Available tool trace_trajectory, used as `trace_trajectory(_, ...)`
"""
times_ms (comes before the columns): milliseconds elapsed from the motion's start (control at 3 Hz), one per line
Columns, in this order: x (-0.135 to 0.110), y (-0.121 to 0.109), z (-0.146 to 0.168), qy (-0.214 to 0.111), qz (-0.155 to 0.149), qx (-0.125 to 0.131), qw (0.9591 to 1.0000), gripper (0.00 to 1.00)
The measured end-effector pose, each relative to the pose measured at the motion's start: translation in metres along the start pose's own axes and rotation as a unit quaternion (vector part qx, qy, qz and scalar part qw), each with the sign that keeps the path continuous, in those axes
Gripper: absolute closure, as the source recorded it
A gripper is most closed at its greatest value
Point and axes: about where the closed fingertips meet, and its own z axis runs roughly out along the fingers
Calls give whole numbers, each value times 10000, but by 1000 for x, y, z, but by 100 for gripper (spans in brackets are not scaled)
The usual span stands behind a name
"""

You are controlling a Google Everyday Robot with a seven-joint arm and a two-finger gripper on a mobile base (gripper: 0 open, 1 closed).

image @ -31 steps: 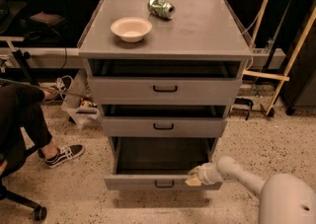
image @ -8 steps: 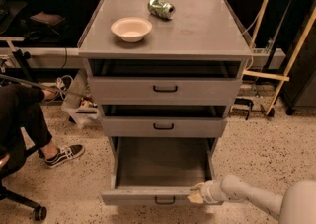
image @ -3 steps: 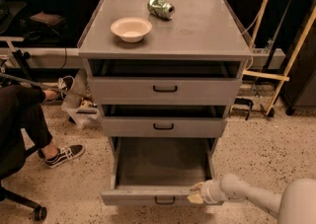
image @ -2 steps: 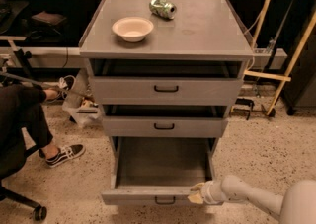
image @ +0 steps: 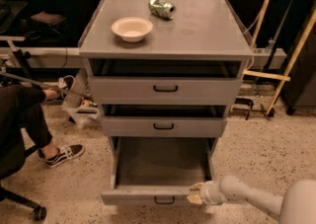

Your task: Open bottom drawer

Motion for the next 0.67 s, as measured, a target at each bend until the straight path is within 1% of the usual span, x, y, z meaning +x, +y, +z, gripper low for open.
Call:
trace_trajectory(333,-1,-7,-3,44,34,55,10000,100)
trace_trajectory(667,-4,-8,-4,44,34,55,10000,100)
